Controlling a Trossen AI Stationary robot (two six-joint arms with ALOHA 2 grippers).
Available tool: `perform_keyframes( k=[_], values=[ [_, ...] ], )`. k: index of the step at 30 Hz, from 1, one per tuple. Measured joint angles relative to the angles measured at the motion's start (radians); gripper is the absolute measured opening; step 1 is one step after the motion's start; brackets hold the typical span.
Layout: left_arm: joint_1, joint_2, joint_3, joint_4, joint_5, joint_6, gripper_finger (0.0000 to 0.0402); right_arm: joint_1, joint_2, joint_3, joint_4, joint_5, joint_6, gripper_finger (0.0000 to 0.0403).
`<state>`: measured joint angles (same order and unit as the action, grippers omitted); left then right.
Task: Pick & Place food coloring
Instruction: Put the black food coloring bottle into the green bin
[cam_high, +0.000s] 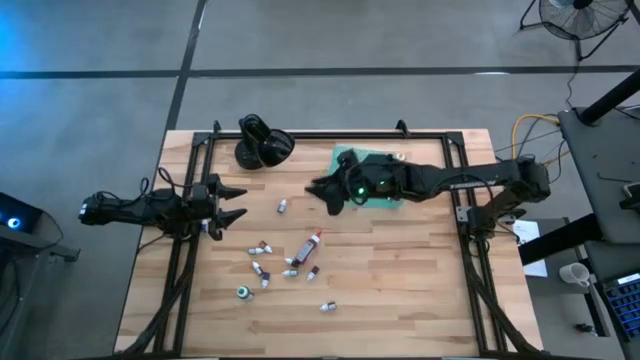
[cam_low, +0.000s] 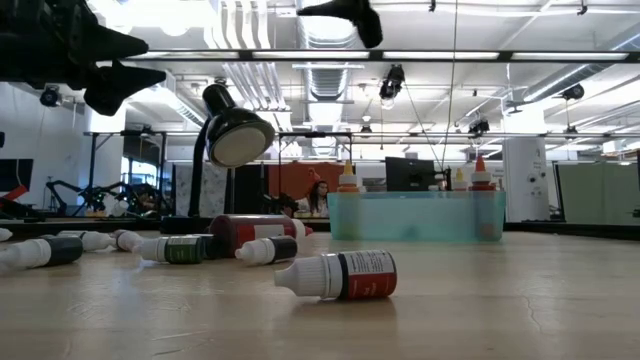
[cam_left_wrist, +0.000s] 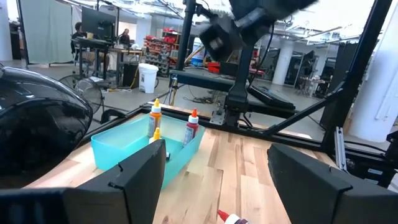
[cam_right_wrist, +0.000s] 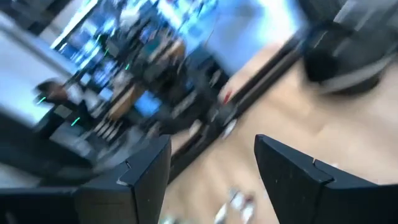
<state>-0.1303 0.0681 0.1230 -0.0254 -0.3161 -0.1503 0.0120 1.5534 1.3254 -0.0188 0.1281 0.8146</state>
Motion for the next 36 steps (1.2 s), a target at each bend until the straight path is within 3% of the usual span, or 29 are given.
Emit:
perform_keyframes(
  k=[5, 7, 10, 13, 16, 20, 23, 36],
  values=[
    [0.0, 0.0, 0.0, -0.003, 0.0, 0.0, 0.0255, 0.016, 0.113, 0.041, 0.116, -0.318, 0.107, 0.0224],
    [0.0, 0.002, 0.0, -0.005, 0.0, 0.0, 0.0255, 0.03, 0.166, 0.092, 0.078, -0.379, 0.112, 0.0224],
    [0.0, 0.002, 0.0, -0.009, 0.0, 0.0, 0.0255, 0.075, 0.236, 0.21, -0.105, -0.385, 0.065, 0.0224],
    [0.0, 0.003, 0.0, -0.014, 0.0, 0.0, 0.0255, 0.125, 0.289, 0.351, -0.415, -0.372, -0.003, 0.0224],
    [0.0, 0.003, 0.0, -0.014, 0.0, 0.0, 0.0255, 0.182, 0.329, 0.472, -0.733, -0.278, -0.071, 0.0224],
    [0.0, 0.003, 0.0, -0.014, 0.0, 0.0, 0.0255, 0.252, 0.366, 0.565, -1.005, -0.126, -0.135, 0.0224],
    [0.0, 0.004, 0.0, -0.016, 0.0, 0.0, 0.0255, 0.295, 0.403, 0.58, -1.053, -0.1, -0.227, 0.0224],
    [0.0, 0.004, 0.0, -0.017, 0.0, 0.0, 0.0255, 0.373, 0.648, 0.584, -1.03, -0.222, -0.506, 0.0224]
  ],
)
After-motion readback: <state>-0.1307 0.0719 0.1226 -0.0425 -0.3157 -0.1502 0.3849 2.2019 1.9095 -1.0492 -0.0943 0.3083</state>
